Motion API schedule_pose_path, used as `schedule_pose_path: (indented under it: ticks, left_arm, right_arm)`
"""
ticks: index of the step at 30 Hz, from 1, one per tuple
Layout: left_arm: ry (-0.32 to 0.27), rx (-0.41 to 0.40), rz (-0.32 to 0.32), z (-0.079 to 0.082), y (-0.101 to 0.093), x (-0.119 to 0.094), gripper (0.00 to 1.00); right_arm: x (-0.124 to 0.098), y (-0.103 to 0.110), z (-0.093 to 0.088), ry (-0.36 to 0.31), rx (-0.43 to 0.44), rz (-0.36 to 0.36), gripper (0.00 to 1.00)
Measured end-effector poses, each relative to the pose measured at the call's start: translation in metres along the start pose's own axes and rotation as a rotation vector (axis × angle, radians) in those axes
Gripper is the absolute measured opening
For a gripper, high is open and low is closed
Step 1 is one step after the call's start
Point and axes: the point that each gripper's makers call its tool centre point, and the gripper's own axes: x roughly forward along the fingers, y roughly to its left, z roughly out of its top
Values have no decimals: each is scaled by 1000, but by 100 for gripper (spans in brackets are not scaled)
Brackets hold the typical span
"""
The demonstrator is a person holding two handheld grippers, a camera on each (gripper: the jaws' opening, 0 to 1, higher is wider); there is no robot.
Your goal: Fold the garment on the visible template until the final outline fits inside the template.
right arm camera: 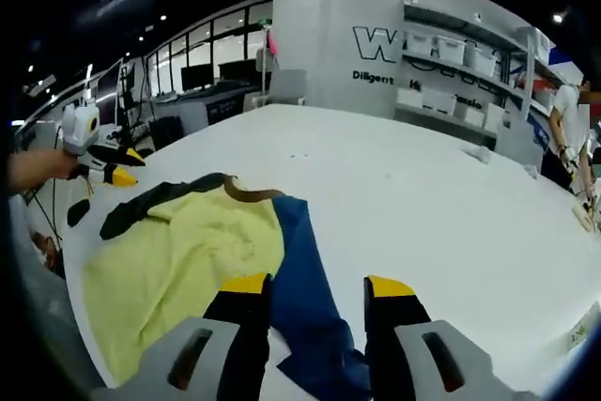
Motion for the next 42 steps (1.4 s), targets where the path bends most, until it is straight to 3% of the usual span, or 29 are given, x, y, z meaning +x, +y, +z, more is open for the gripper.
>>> schedule_pose_path:
  ticks: [9,19,33,42]
  left_arm:
    - [8,-37,-30,3,16,26,30]
    - [56,-35,-48,2,39,65,23]
    - [112,55,-149,5,32,96,27]
    - [164,8,-161,-2,32,124,20]
  right_arm:
    - [25,3,13,-9,-58,52,33]
    - [61,0,30,-15,-132,75,27]
    - [118,11,35,29,-174,151,25]
    - [154,10,33,81,-183,177,22]
